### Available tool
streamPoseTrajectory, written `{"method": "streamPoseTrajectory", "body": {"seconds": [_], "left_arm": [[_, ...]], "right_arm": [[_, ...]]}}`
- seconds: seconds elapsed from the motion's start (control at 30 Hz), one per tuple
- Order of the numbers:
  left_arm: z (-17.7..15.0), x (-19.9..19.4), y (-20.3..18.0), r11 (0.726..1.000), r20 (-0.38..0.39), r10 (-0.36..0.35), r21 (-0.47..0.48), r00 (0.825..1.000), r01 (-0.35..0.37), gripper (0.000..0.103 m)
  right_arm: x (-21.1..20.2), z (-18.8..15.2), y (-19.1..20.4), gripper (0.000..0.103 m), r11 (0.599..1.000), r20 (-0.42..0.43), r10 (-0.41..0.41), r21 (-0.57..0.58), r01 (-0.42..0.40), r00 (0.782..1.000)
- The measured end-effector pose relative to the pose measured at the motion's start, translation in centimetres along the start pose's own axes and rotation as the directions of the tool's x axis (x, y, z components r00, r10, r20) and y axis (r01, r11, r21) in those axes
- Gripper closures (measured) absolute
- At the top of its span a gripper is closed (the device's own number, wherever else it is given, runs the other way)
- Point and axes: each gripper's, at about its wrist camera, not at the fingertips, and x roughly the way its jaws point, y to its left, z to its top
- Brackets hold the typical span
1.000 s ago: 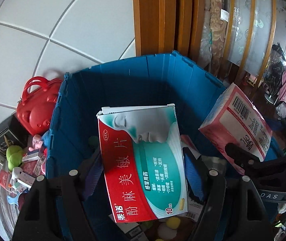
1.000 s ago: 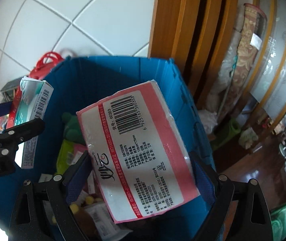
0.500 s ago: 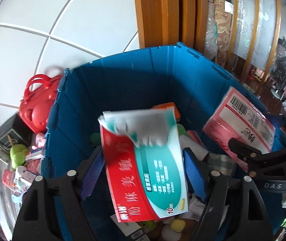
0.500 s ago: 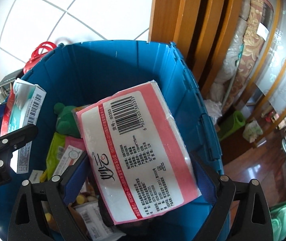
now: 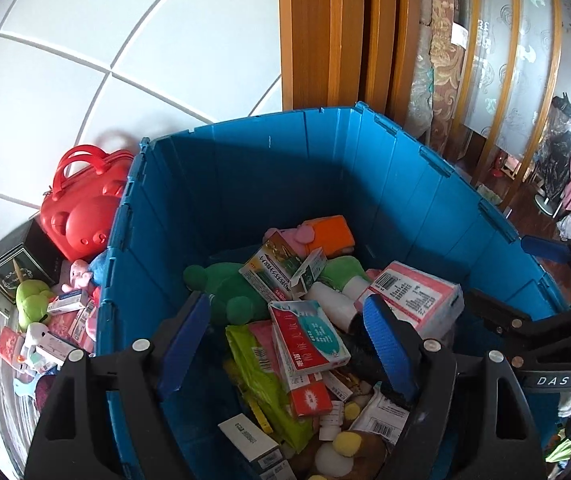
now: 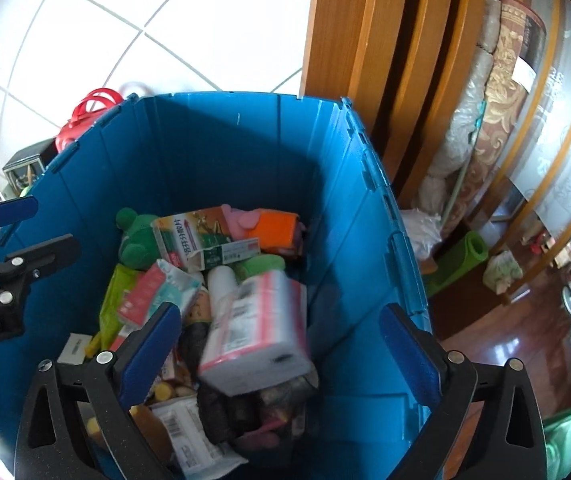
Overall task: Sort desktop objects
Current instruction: 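Open both tools to drop the medicine box and tissue pack into the crate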
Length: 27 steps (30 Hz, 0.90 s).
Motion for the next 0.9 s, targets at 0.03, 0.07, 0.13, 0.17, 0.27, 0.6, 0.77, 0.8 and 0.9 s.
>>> {"method": "streamPoseTrajectory", "body": {"seconds": [0.03, 0.07, 0.13, 0.17, 0.27, 0.6, 0.77, 0.8, 0.9], "left_arm": [[-0.2, -0.5, 0.1, 1.000, 0.010, -0.005, -0.005, 1.000, 0.005, 0.024], [-0.4, -1.0, 0.3, 1.000, 0.021, -0.011, -0.009, 1.000, 0.011, 0.024], [-0.8, -2.0, 0.8, 1.000, 0.041, -0.005, -0.027, 0.999, 0.006, 0.024], [-1.1, -2.6, 1.1, 0.999, 0.058, -0.003, -0.042, 0.998, 0.005, 0.024], [-1.9, -4.4, 2.3, 0.997, 0.089, -0.002, -0.075, 0.996, 0.009, 0.024], [-6.3, -11.4, 10.9, 0.982, 0.239, 0.026, -0.186, 0.971, 0.019, 0.024], [-9.7, -13.3, 17.5, 0.972, 0.259, 0.104, -0.230, 0.960, -0.044, 0.024], [-10.5, -13.6, 19.0, 0.970, 0.255, 0.117, -0.236, 0.960, -0.056, 0.024], [-13.3, -14.1, 23.8, 0.958, 0.221, 0.178, -0.261, 0.959, -0.118, 0.024]], "right_arm": [[-0.3, -0.1, 0.1, 0.000, 1.000, 0.004, 0.003, -0.001, -0.003, 1.000], [-0.5, -0.2, 0.1, 0.000, 1.000, 0.007, 0.007, -0.001, -0.006, 1.000], [-1.1, -0.3, 0.3, 0.000, 1.000, 0.018, 0.015, -0.002, -0.015, 1.000], [-1.4, -0.4, 0.5, 0.000, 1.000, 0.025, 0.018, -0.003, -0.018, 1.000], [-2.6, -0.6, 1.1, 0.000, 0.999, 0.052, 0.035, -0.002, -0.035, 0.998], [-8.5, -0.8, 8.2, 0.000, 0.990, 0.213, 0.142, -0.041, -0.136, 0.967], [-10.5, -0.7, 14.0, 0.000, 0.979, 0.273, 0.205, -0.067, -0.194, 0.940], [-10.7, -0.7, 15.5, 0.000, 0.977, 0.281, 0.215, -0.072, -0.203, 0.935], [-10.9, -1.0, 19.9, 0.000, 0.969, 0.290, 0.247, -0.071, -0.237, 0.925]]}}
